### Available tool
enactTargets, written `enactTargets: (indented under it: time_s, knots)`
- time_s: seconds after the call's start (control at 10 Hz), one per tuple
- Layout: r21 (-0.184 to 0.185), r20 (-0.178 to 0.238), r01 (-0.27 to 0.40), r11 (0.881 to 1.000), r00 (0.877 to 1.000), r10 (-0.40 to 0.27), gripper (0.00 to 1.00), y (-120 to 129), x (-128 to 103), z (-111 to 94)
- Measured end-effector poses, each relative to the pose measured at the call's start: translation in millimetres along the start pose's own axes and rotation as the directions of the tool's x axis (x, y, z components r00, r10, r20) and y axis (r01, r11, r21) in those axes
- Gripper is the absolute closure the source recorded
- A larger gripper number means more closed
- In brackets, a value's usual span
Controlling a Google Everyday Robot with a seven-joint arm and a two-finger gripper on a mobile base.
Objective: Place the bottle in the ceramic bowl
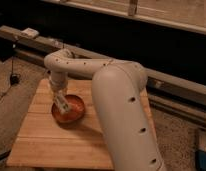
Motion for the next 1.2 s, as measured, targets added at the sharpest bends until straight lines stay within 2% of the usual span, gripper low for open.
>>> enactTargets:
  time_s: [0.3, 0.4, 0.6, 0.9, 1.2]
  knots:
    - [-0.005, -0.003, -0.019, 1.0, 1.0, 0.019, 0.26, -8, 4, 7]
    - [-0.002, -0.006, -0.02, 1.0, 1.0, 0.02, 0.22, -10, 6, 7]
    - [0.001, -0.004, -0.026, 1.0, 1.0, 0.026, 0.2, -13, 10, 9]
    - [-0.004, 0.046, -0.053, 0.999, 0.997, 0.053, 0.2, -19, 14, 1]
    - [-0.006, 0.048, -0.05, 0.999, 0.998, 0.051, 0.2, -17, 13, 1]
